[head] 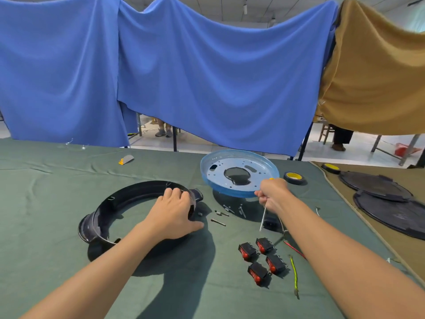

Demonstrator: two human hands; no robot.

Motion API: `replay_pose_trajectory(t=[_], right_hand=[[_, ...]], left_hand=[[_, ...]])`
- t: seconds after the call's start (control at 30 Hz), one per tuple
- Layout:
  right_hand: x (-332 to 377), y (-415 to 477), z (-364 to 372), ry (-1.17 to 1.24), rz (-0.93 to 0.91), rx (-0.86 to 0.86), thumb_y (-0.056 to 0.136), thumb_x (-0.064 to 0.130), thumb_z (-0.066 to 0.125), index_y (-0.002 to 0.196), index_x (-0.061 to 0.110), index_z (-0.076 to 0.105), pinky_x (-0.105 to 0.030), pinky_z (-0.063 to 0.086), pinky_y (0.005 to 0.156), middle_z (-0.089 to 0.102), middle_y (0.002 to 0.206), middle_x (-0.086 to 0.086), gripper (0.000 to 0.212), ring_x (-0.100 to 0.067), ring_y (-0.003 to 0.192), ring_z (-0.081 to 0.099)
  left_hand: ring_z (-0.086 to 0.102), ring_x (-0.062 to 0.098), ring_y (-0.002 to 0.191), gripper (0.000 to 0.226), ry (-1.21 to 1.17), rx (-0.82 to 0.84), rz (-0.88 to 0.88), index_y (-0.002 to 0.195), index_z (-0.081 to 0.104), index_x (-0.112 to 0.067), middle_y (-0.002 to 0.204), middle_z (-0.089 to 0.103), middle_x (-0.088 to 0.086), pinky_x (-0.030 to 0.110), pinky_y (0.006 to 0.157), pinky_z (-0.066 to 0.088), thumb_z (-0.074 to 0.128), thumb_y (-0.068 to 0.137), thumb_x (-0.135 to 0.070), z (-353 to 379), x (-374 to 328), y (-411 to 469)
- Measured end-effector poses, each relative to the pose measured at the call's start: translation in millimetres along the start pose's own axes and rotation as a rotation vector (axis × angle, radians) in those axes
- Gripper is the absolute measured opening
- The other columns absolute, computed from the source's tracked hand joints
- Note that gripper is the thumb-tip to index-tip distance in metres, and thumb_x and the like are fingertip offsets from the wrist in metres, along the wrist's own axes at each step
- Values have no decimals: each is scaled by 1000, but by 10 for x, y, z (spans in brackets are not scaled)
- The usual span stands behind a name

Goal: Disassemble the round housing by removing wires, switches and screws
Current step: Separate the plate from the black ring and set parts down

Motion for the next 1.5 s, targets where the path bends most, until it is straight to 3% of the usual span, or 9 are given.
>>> replay_pose_trajectory(t=[0.1, 0.2, 0.37, 0.67, 0.8, 0.87, 1.0, 1.3, 1.5], right_hand=[[-22, 84, 22, -8, 52, -8, 92, -6, 30, 125, -1, 50, -16, 22, 32, 57, 74, -19, 39, -10, 41, 32], [-32, 121, 40, -27, 69, -19, 93, -5, 30, 129, 2, 48, -18, 24, 34, 57, 75, -19, 40, -11, 44, 34], [-69, 147, 41, -94, 85, -55, 95, -4, 30, 138, 4, 42, -16, 23, 29, 58, 79, -20, 45, -10, 45, 34], [-65, 95, 11, -186, 47, -45, 96, 2, 40, 130, -2, 47, -19, 25, 33, 60, 79, -19, 36, -12, 46, 34], [74, -95, 77, -534, -272, -100, 89, 6, 51, 116, 3, 47, -26, 30, 42, 56, 93, -11, 27, -19, 64, 47], [159, -340, 234, -747, -450, 120, 86, 7, 52, 91, 4, 56, -27, 32, 48, 54, 78, -12, 7, -19, 62, 44], [62, -697, 620, -1087, -659, 482, 86, 18, 62, 97, 10, 75, -29, 48, 59, 68, 93, -14, 18, -23, 81, 60], [-202, -791, 1008, -1212, -737, 451, 87, 19, 66, 83, 13, 54, -40, 48, 69, 51, 96, -12, 14, -33, 89, 54], [-130, -824, 954, -1155, -746, 401, 85, 16, 65, 92, 8, 64, -45, 56, 77, 61, 95, -13, 10, -31, 87, 59]], left_hand=[[52, 25, 93, 33, -50, 25, 14, 89, 50, -21, 88, 56, -4, 32, 68, 35, 58, 81, -52, 34, 56, 39], [48, 26, 74, 32, -65, 56, -9, 68, 40, -21, 66, 47, -7, 33, 57, 27, 56, 81, -46, 50, 62, 57], [49, 24, 77, 29, -67, 41, -16, 89, 54, -18, 84, 58, -1, 32, 59, 33, 56, 83, -46, 41, 59, 78], [53, 25, 77, 17, -91, 26, 15, 80, 53, -22, 79, 56, -4, 26, 51, 29, 59, 81, -38, -70, 58, 43], [52, 24, 72, 25, -215, 26, 4, 66, 47, -21, 72, 57, -3, 28, 52, 32, 63, 81, -34, -220, 145, 33], [50, 26, 70, 30, -280, 40, 1, 63, 44, -20, 70, 55, 0, 33, 57, 40, 65, 81, -31, -307, 186, 37], [48, 29, 69, 34, -305, 29, 11, 63, 42, -18, 69, 53, 2, 39, 66, 48, 67, 83, -31, -419, 221, 8], [49, 22, 70, 35, -261, -3, -29, 61, 44, -25, 70, 53, -4, 30, 57, 35, 67, 84, -37, -378, 375, -137], [54, 27, 72, 33, -211, -21, 10, 62, 44, -23, 67, 54, -3, 29, 51, 31, 65, 83, -35, -250, 345, -140]])
Point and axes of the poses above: each hand's wrist, its own y-axis towards the middle knuckle, its own z-axis out of the palm, x = y × z, the point moved 2 cm from there along y, towards the middle knuckle
